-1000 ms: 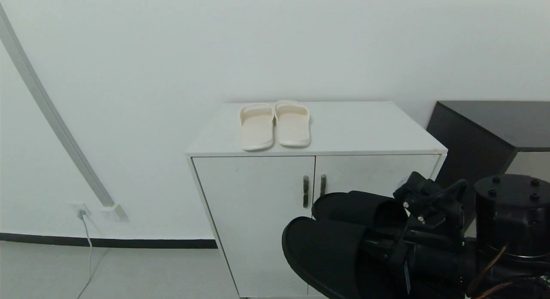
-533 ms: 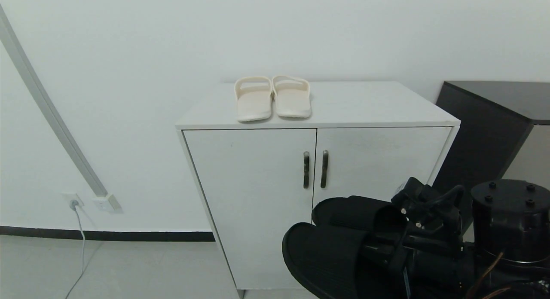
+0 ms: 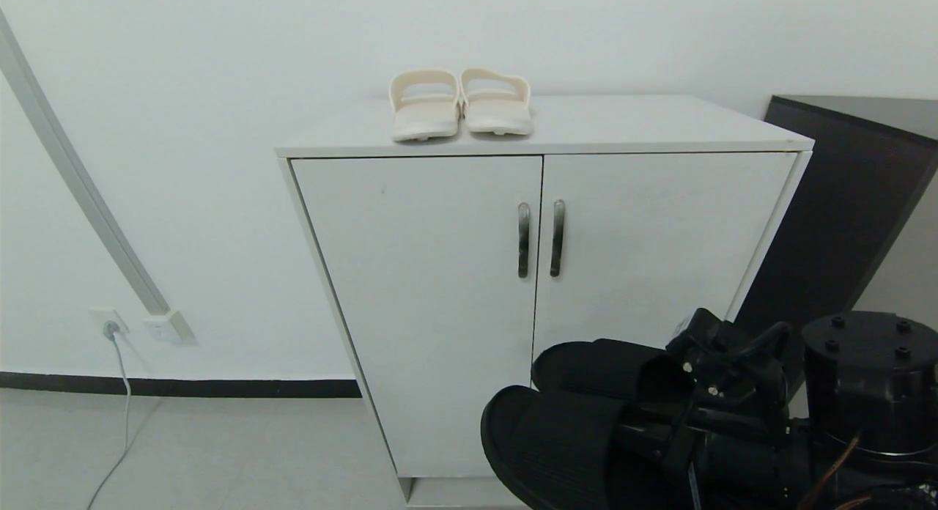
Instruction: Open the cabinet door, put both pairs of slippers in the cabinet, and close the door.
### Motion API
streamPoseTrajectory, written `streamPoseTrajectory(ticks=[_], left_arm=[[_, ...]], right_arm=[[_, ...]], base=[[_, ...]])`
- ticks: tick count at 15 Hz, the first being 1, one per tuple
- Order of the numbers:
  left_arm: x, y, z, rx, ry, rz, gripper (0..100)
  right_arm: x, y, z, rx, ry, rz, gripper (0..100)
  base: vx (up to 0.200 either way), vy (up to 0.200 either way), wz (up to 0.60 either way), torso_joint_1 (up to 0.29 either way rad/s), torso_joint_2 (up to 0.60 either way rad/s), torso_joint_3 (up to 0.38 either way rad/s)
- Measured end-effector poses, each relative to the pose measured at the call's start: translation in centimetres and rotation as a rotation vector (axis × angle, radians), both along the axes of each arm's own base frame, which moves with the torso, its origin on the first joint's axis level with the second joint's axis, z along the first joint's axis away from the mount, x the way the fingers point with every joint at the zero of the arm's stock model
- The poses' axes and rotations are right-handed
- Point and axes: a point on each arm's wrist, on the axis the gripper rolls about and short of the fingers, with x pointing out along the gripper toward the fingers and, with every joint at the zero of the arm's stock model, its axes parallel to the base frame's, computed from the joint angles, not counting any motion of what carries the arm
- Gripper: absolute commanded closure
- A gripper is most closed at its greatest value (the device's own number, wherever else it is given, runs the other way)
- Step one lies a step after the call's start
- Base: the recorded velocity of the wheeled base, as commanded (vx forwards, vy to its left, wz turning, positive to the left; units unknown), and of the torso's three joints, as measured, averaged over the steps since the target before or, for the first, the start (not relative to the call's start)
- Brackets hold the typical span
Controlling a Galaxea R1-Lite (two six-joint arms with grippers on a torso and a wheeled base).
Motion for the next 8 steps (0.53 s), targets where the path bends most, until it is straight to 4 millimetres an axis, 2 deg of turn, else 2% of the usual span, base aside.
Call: streamPoseTrajectory(ticks=[4, 8], left_arm=[[0.00, 0.00, 0.00, 0.002, 0.000, -0.002, 0], [0.00, -0.01, 0.00, 0.005, 0.001, -0.001, 0]], right_arm=[[-0.08, -0.02, -0.03, -0.001, -0.006, 0.004, 100], [-0.21, 0.02, -0.17, 0.004, -0.011, 0.010, 100]], base=[[0.000, 0.000, 0.00, -0.025, 0.40, 0.375], [0.000, 0.000, 0.00, -0.001, 0.08, 0.081]])
